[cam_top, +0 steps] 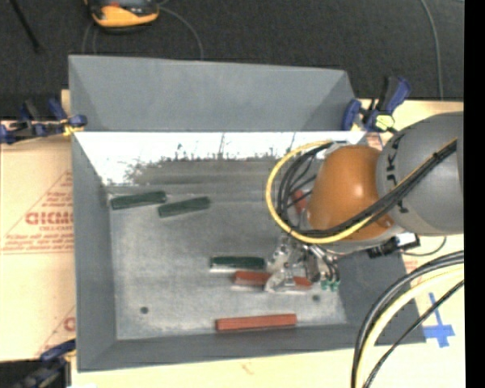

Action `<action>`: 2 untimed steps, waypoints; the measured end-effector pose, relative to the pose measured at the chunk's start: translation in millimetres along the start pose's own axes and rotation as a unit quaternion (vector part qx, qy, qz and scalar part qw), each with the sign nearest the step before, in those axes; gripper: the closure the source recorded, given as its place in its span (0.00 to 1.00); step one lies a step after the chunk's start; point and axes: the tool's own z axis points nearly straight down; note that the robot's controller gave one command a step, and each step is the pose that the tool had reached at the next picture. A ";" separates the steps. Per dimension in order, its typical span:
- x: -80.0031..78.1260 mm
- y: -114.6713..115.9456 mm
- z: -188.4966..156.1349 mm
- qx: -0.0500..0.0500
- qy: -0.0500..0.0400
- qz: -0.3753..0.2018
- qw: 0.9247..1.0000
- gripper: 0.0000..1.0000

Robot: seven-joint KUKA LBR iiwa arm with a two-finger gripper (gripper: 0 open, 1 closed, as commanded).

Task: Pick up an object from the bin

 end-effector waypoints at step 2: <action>-0.4 -0.1 -41.5 0.000 -0.001 0.000 1.000 1.00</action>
Offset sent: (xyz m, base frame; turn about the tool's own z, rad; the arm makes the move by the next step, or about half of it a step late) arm 0.0001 -0.0002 0.0383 0.0000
